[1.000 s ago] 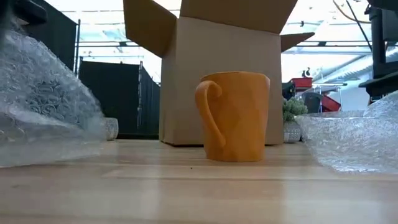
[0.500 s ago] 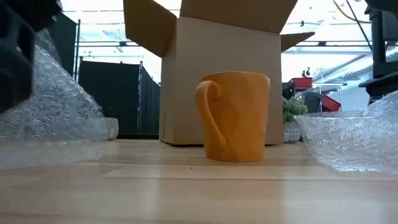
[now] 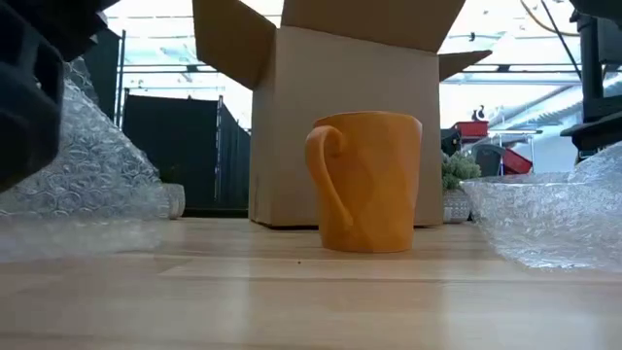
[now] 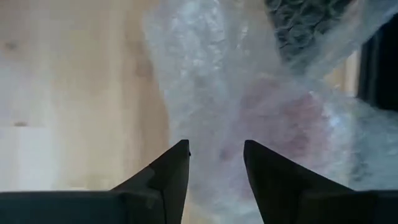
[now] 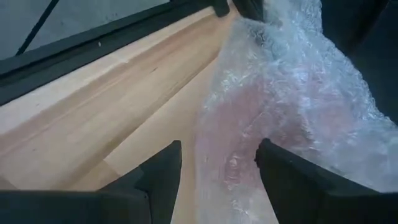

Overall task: Wrap mug
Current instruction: Wrap the pink mug with transparent bubble wrap

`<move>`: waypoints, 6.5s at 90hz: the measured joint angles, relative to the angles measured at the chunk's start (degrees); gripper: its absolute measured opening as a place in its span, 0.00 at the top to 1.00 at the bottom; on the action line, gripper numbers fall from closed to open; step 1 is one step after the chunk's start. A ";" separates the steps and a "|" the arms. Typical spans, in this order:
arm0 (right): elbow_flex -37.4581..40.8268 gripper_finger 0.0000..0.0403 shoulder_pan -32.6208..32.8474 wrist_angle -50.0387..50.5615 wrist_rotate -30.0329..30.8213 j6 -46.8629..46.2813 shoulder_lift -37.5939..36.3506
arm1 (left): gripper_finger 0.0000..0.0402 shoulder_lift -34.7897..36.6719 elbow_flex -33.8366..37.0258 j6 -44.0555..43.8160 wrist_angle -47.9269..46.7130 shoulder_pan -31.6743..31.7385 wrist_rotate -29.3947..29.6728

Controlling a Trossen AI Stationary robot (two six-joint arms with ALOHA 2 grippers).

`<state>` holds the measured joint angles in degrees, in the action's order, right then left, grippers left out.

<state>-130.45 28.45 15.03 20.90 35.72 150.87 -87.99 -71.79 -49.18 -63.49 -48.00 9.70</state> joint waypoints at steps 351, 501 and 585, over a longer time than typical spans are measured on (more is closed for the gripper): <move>-0.33 0.52 -1.60 -4.68 -1.85 13.56 1.49 | 0.37 -1.81 26.80 1.61 40.29 0.00 4.12; -0.02 0.52 -1.29 -7.38 -0.10 11.70 1.92 | 0.37 -1.91 19.09 -12.28 22.12 -4.22 12.54; -0.48 0.54 -3.79 1.93 -12.55 -4.79 0.57 | 0.37 -5.18 20.20 -5.65 30.54 -3.70 8.35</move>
<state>-130.93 24.65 16.96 8.35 30.93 151.44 -93.17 -51.59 -54.83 -32.95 -51.70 18.04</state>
